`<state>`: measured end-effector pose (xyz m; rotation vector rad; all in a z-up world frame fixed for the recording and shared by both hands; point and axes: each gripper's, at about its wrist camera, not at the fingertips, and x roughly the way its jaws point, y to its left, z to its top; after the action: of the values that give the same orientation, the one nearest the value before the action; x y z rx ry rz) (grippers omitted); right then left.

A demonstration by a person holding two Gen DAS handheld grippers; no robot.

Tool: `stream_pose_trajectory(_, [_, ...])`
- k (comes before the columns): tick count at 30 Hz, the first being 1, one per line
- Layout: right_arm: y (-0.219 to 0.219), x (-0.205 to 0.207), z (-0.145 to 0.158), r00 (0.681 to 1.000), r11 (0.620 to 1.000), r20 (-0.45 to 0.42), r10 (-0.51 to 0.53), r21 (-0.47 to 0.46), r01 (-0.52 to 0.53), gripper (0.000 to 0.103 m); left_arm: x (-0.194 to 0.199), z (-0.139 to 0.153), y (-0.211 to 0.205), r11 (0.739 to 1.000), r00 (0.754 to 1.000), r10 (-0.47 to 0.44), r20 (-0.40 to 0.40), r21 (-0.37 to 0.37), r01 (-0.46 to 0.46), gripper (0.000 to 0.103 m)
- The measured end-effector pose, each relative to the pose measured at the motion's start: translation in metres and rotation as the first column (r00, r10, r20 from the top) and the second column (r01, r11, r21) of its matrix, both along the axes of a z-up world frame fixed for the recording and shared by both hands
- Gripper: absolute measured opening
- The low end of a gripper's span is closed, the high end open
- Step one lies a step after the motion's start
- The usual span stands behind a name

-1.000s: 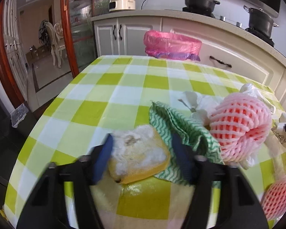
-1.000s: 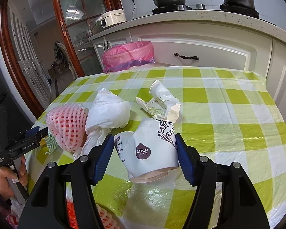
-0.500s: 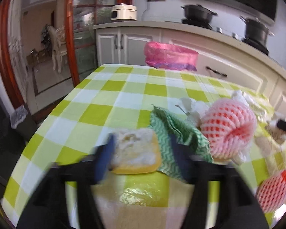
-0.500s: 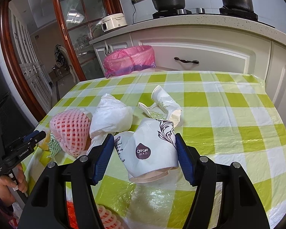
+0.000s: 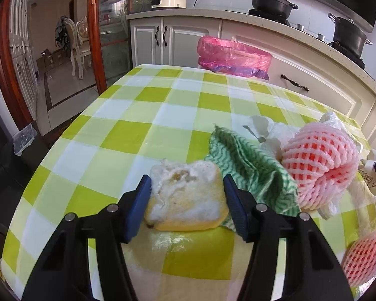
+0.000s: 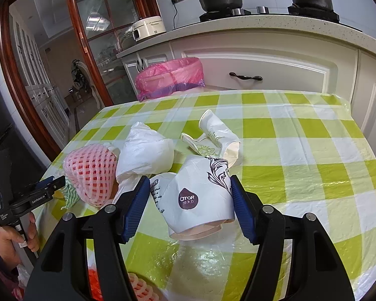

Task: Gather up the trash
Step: 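Carry the paper cup and sponge to the pink bin and release both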

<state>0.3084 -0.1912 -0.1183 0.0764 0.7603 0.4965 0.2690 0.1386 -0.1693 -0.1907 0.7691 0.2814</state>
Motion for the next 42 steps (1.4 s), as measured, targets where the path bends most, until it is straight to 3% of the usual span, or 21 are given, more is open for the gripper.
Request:
stream_pose_trajectory(5, [-0.002,-0.003,0.006,1.000,1.000,0.015,-0.003,0.009,0.003,0.062,-0.004,0.004,-0.011,0.997,0.999,-0.041,-0.003,0.071,0.041,0.039])
stream_pose_trajectory(6, [-0.002,-0.003,0.008,1.000,1.000,0.019,-0.004,0.013,0.004,0.062,-0.005,0.006,-0.013,0.996,0.999,-0.046,0.002,0.076,0.045,0.028])
stream_pose_trajectory(8, [-0.003,-0.004,0.010,1.000,1.000,0.025,-0.004,0.018,0.004,0.062,-0.005,0.009,-0.014,0.996,0.999,-0.043,0.002,0.081,0.043,0.026])
stream_pose_trajectory(11, [-0.003,-0.005,0.013,1.000,1.000,0.031,-0.002,0.021,0.001,0.062,-0.004,0.008,-0.012,0.997,0.999,-0.051,-0.012,0.060,0.051,0.032])
stream_pose_trajectory(13, [-0.003,-0.006,0.014,0.999,1.000,0.033,-0.004,0.022,0.003,0.062,-0.004,0.009,-0.008,0.999,0.999,-0.030,-0.013,0.041,0.031,0.058])
stream_pose_trajectory(16, [-0.005,-0.006,0.015,0.999,0.999,0.034,-0.010,0.031,0.009,0.062,-0.004,0.011,-0.003,0.999,1.000,-0.004,-0.023,0.037,0.005,0.071])
stream_pose_trajectory(23, [-0.007,-0.004,0.016,0.999,0.999,0.033,-0.013,0.045,0.011,0.062,0.008,-0.006,0.006,1.000,0.993,-0.011,-0.115,0.001,0.011,0.070])
stream_pose_trajectory(27, [-0.007,-0.003,0.016,0.999,0.999,0.033,-0.015,0.046,0.014,0.062,0.007,-0.008,-0.002,0.999,0.993,-0.028,-0.118,0.034,0.032,0.061])
stream_pose_trajectory(36, [-0.004,-0.009,0.034,0.997,0.998,0.079,-0.004,0.057,-0.001,0.062,-0.008,0.034,-0.018,0.994,0.998,-0.052,0.032,0.099,0.049,0.058])
stream_pose_trajectory(42, [0.006,-0.005,0.046,0.995,0.998,0.102,0.015,0.052,-0.020,0.062,-0.005,0.062,-0.031,0.992,0.989,-0.089,0.117,0.095,0.078,0.058])
